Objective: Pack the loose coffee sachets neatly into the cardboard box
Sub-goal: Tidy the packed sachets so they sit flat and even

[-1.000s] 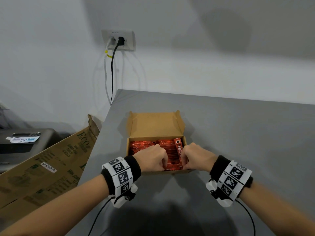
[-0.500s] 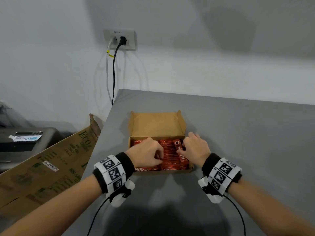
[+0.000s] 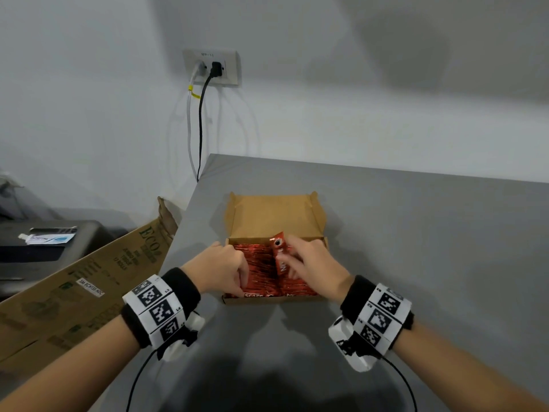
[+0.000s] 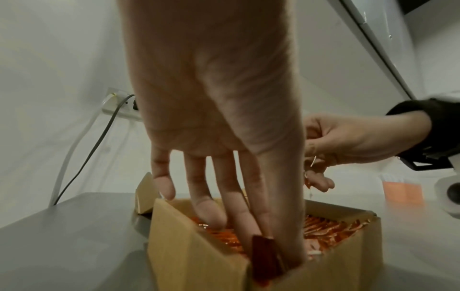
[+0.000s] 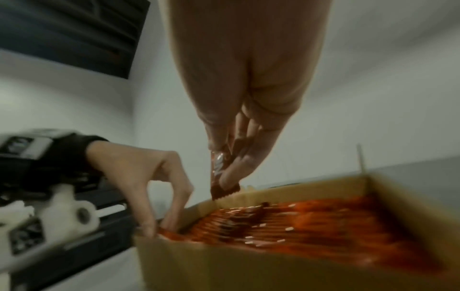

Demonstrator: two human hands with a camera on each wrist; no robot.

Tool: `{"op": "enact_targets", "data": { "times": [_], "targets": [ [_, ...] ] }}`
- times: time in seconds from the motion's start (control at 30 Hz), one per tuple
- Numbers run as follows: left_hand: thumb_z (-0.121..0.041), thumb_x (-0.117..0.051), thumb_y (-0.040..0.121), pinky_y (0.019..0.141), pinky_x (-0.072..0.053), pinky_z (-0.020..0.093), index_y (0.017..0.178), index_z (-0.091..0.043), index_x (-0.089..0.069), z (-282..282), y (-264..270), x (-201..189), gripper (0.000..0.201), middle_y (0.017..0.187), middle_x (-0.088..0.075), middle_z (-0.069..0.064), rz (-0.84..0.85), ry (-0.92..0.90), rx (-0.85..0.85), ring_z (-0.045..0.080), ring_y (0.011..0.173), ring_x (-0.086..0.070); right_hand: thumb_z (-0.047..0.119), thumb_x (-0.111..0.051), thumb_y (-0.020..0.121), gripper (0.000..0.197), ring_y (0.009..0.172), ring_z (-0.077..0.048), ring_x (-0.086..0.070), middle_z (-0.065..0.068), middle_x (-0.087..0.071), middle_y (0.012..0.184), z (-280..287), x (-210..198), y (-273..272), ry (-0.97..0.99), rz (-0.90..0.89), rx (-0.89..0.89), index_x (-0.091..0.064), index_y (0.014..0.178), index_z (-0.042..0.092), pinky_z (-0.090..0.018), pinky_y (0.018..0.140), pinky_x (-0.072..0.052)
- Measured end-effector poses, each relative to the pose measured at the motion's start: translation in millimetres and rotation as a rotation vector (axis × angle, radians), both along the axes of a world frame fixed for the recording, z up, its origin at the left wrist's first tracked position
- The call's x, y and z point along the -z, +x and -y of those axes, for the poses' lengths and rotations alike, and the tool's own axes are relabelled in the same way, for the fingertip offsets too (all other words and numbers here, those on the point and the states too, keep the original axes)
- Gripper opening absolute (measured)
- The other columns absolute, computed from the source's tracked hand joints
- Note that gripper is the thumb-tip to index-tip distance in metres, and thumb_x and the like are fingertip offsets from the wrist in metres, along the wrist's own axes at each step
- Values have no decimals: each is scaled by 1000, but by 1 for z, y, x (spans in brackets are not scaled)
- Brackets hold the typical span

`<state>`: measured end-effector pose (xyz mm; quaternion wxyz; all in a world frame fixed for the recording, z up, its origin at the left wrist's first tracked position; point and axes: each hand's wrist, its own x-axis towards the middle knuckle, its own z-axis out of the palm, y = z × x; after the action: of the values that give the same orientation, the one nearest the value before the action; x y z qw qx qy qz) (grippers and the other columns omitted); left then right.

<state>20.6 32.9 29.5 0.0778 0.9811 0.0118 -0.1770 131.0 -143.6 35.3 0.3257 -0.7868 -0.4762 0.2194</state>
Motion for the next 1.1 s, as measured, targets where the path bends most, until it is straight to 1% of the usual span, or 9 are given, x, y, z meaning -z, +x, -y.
{"op": "enact_targets", "data": {
  "times": [0.13,0.27,0.4,0.53,0.6,0.7,0.83,0.93,1.1],
  "targets": [
    [-40,-60,82,84,-39,28,85,-23,-70,6,-3,3,20,86,-66,-8,94,133,67,13,84,-60,8,-54,92,10,76,-17,-68,-9,-68,85,-15,7,-19,-115,-72,-151,-53,102,7,-27,73,-56],
    [-56,-62,61,47,-39,21,52,-32,-52,4,-7,13,27,50,-54,-14,395,162,153,6,42,-51,9,-60,88,13,89,-22,-67,-12,-70,96,-20,10,-27,-146,111,-226,-62,100,3,-34,84,-52],
    [-58,-52,67,48,-37,20,45,-31,-51,0,-10,18,35,46,-51,-15,374,147,158,6,38,-46,14,-61,88,13,87,-23,-65,-11,-70,91,-25,7,-23,-83,198,-185,-68,94,5,-34,82,-51],
    [-61,-45,77,70,-36,27,66,-24,-66,1,-10,13,44,67,-63,-10,226,63,59,11,63,-56,11,-62,87,13,87,-24,-65,-12,-71,91,-28,9,-23,-189,220,-241,-70,94,5,-32,82,-50],
    [-54,-57,81,85,-31,27,93,-23,-69,0,-8,9,35,92,-65,-8,78,43,24,13,89,-55,11,-61,87,13,88,-28,-64,-14,-69,93,-28,11,-26,-266,243,-276,-69,94,4,-28,77,-46],
    [-43,-68,78,93,-30,24,106,-24,-67,-7,-7,8,34,104,-62,-8,-32,-11,-4,11,100,-52,7,-58,87,13,89,-33,-61,-18,-65,97,-31,12,-28,-338,305,-312,-68,94,3,-32,74,-44],
    [-22,-74,73,85,-42,13,106,-25,-69,-14,-10,-7,34,106,-62,-8,-114,-255,-74,3,95,-54,-1,-51,87,18,97,-34,-58,-19,-61,106,-34,10,-34,-396,382,-350,-64,99,1,-37,81,-46],
    [-19,-72,74,69,-42,5,95,-18,-73,-10,-10,-14,20,85,-66,-12,-66,-370,-102,-2,74,-57,-3,-50,87,16,99,-36,-56,-22,-59,107,-40,8,-37,-426,448,-362,-60,100,-3,-38,81,-44],
    [-17,-68,81,65,-40,0,85,-13,-75,2,-9,-4,9,79,-65,-12,-50,-321,-89,-3,68,-55,-4,-56,83,13,96,-36,-58,-21,-59,104,-46,6,-36,-437,403,-328,-59,95,-4,-33,73,-41]
  ]
}}
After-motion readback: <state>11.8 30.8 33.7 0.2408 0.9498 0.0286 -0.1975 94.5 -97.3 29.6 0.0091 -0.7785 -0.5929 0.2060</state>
